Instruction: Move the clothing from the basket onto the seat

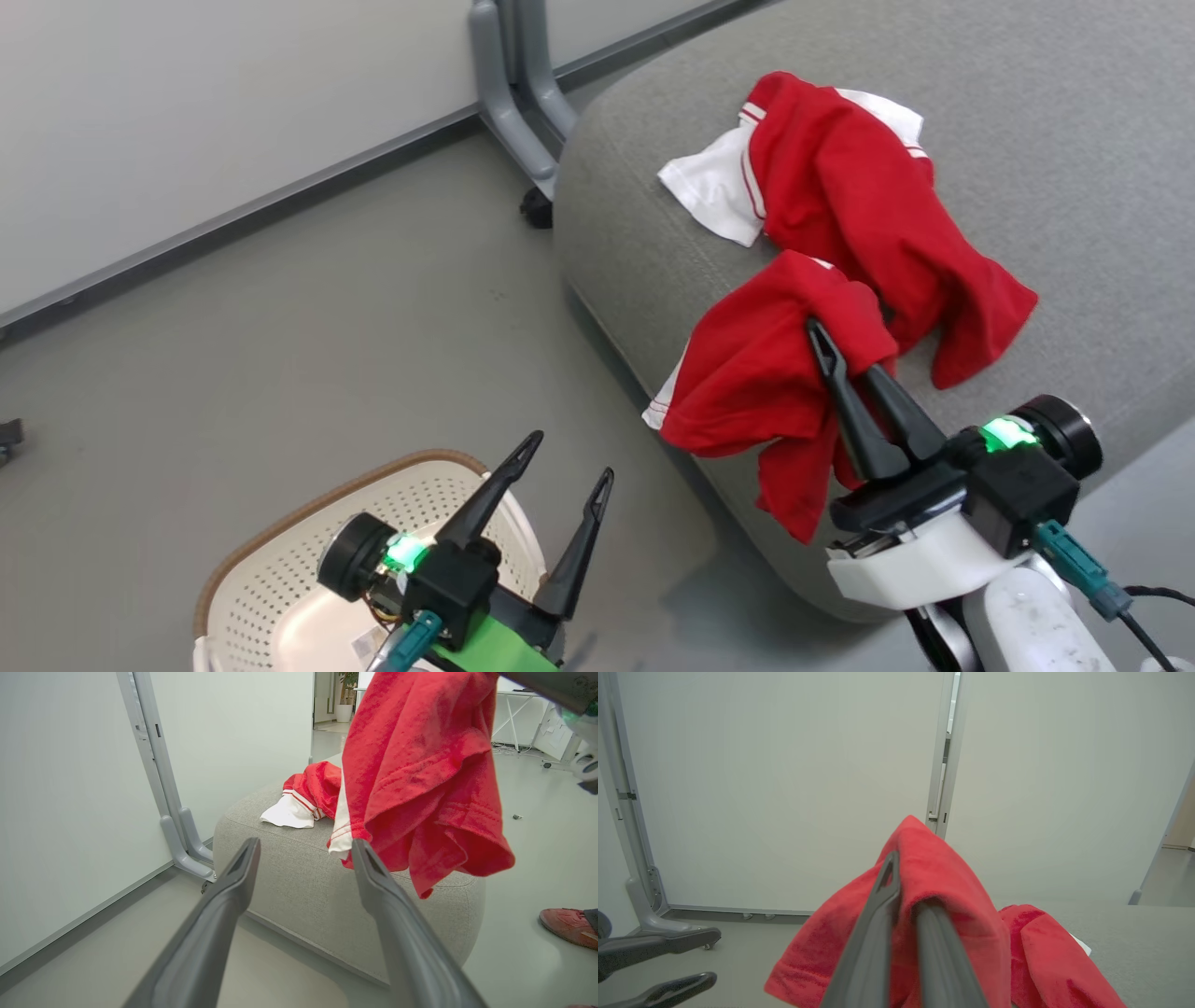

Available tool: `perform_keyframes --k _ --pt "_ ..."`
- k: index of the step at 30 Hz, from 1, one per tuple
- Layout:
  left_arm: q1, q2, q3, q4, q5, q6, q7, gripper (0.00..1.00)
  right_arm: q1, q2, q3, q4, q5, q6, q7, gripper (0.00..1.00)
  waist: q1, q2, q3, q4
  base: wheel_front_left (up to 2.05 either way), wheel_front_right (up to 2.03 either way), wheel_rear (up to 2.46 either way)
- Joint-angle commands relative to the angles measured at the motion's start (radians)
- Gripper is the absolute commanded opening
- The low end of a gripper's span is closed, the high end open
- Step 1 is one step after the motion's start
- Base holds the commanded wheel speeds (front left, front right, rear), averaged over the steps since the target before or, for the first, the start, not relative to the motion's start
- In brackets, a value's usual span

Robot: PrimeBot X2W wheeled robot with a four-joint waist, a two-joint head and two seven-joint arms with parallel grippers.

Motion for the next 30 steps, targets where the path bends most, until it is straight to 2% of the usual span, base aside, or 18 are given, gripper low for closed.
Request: perform_keyframes --k 1,8,13,17,22,27,30 --pt "-0.020 0.011 -0.016 0.005 0.012 -0.007 0.001 1.00 0.023 0.003 -0.025 -0.014 -0.009 -0.001 -0.002 0.00 0.0000 -0.0001 0.055 -0.099 0.00 0.00 0.00" --pt "-0.132 0.057 -0.143 0.031 -0.035 -0.007 0.001 1.00 0.093 0.032 -0.141 -0.096 -0.036 -0.001 -0.002 0.00 0.0000 -0.0001 0.122 -0.113 0.04 0.04 0.04" --pt "-0.172 0.105 -0.185 0.016 -0.063 -0.007 0.001 1.00 0.038 0.036 -0.190 -0.139 -0.045 -0.001 -0.002 0.00 0.0000 -0.0001 0.180 -0.114 0.10 0.10 0.10" --pt "-0.190 0.142 -0.194 0.007 -0.068 -0.007 0.001 1.00 -0.077 0.037 -0.258 -0.157 -0.028 -0.001 -0.002 0.00 0.0000 -0.0001 0.248 -0.113 0.00 0.00 0.00" --pt "-0.203 0.200 -0.171 -0.025 -0.048 0.005 0.008 1.00 -0.308 0.036 -0.355 -0.138 0.011 -0.001 -0.002 0.00 0.0000 -0.0001 0.362 -0.102 0.00 0.00 0.00" --pt "-0.240 0.245 -0.158 -0.076 -0.035 0.007 0.034 1.00 -0.512 -0.043 -0.461 -0.043 0.020 -0.001 -0.002 0.00 0.0000 -0.0001 0.480 -0.031 0.00 0.00 0.00" --pt "-0.268 0.259 -0.148 -0.100 -0.039 0.006 0.042 1.00 -0.591 -0.102 -0.492 0.031 -0.013 -0.001 -0.002 0.00 0.0000 -0.0001 0.536 0.004 0.00 0.00 0.00"
